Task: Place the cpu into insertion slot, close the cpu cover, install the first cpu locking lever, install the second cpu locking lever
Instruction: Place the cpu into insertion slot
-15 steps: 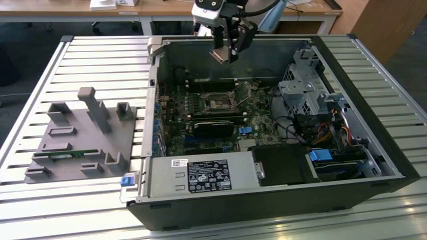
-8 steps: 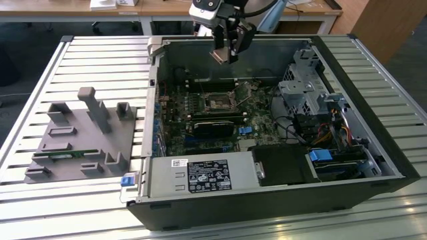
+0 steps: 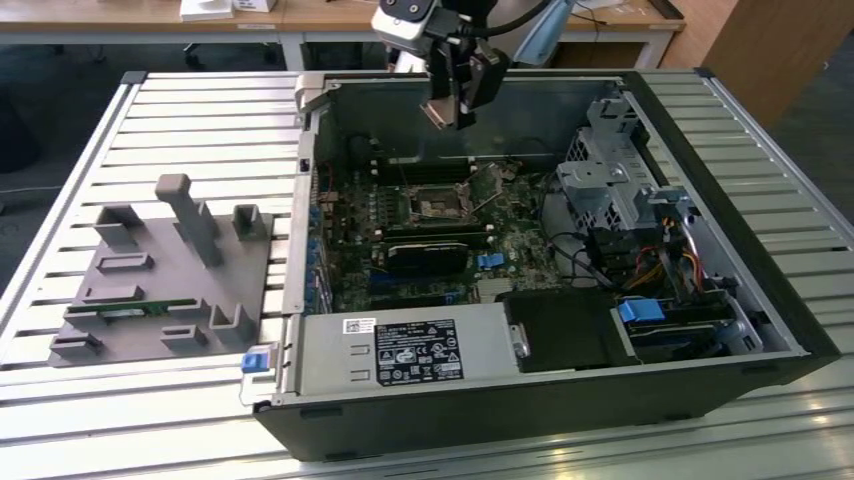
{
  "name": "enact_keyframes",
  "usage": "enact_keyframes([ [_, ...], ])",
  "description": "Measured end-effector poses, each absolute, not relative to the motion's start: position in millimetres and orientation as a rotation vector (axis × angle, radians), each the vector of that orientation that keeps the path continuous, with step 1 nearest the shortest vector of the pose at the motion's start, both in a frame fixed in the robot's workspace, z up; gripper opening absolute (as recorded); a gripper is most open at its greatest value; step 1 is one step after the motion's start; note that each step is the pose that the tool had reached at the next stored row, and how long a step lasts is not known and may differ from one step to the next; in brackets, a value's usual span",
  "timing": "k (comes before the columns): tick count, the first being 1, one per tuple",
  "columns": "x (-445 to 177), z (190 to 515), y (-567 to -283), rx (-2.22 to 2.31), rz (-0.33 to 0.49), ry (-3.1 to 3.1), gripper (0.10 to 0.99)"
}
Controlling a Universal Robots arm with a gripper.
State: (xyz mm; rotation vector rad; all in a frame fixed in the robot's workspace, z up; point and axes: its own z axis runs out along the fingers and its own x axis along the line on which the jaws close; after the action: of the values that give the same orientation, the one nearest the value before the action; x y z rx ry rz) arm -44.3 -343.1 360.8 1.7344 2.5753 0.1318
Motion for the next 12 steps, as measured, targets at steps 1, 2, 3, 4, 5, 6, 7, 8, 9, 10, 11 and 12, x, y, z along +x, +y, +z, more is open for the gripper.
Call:
enact_keyframes([
  [1, -44.3, 360.6, -343.1, 1.744, 0.132, 2.568, 0.541],
  [2, -44.3, 360.5, -343.1, 1.754, 0.131, 2.561, 0.541],
  [3, -44.3, 360.4, -343.1, 1.765, 0.131, 2.554, 0.541],
  [4, -44.3, 360.2, -343.0, 1.775, 0.131, 2.546, 0.541],
  [5, -44.3, 360.1, -343.1, 1.784, 0.131, 2.539, 0.541],
  [6, -44.3, 359.9, -343.0, 1.794, 0.13, 2.532, 0.541],
  [7, -44.3, 359.8, -343.1, 1.803, 0.13, 2.525, 0.541],
  [8, -44.3, 359.6, -343.1, 1.813, 0.13, 2.518, 0.541],
  [9, -44.3, 359.5, -343.1, 1.822, 0.13, 2.51, 0.541],
  [10, -44.3, 359.3, -343.0, 1.832, 0.13, 2.503, 0.541],
  [11, -44.3, 359.2, -343.1, 1.843, 0.129, 2.495, 0.541],
  [12, -44.3, 359.0, -343.0, 1.852, 0.129, 2.487, 0.541],
])
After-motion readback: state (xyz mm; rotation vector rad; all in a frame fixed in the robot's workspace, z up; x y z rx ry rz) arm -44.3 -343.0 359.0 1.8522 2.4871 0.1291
